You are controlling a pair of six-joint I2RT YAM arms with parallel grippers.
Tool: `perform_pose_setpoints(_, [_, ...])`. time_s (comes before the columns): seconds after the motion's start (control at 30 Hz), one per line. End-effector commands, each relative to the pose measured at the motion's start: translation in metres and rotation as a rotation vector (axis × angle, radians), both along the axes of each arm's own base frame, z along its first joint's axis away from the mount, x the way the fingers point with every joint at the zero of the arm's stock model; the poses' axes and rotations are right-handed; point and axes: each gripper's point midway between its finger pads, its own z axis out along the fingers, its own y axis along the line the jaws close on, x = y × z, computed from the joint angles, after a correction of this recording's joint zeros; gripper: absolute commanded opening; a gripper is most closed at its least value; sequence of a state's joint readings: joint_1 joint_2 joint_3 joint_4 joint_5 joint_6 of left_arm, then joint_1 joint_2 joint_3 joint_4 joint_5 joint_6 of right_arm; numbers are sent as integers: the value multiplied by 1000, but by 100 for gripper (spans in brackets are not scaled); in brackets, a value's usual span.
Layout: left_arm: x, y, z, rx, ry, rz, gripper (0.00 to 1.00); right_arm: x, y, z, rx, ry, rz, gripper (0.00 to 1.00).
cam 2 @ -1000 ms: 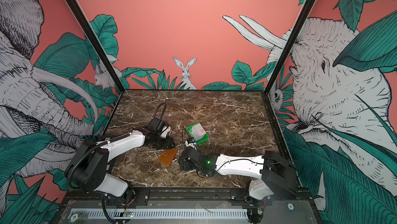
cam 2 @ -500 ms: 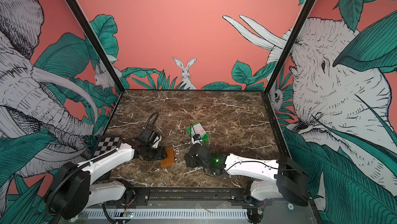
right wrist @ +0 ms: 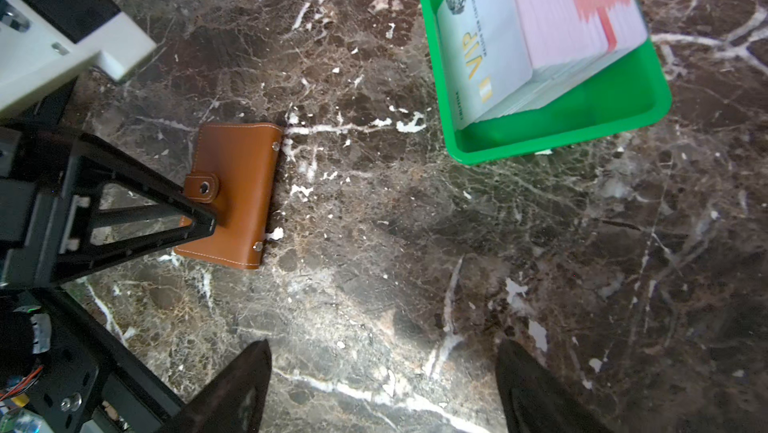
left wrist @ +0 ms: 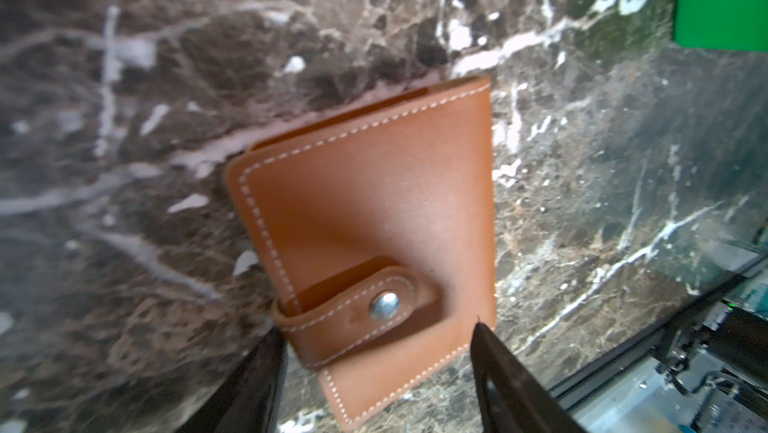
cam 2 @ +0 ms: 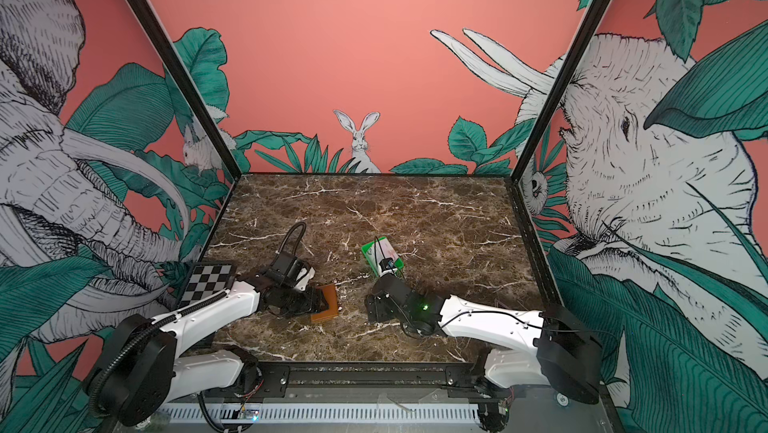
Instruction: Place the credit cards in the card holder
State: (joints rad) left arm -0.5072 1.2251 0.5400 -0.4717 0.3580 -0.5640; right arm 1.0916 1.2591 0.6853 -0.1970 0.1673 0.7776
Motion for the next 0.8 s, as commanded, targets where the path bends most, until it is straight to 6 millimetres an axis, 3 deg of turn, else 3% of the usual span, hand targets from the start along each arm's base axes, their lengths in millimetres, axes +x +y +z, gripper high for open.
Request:
perform_pose_setpoints(0.0, [-15,-3,-9,-9,37,-26,69,10,-2,10,19,-42,-45,84])
perform_pose_setpoints(0.3, [-18,-30,-1,-29,-10,-55,69,11,-8,12,15,-59,-53,84])
perform_pose_setpoints(0.5, [-25,-61,1,-75,-7,-95,68,11,-21,11,-9,-62,-77,84])
perform_pose_setpoints(0.77, [-7,-94,37,-181,-82,-159,67,10,-24,9,-14,-58,-72,83])
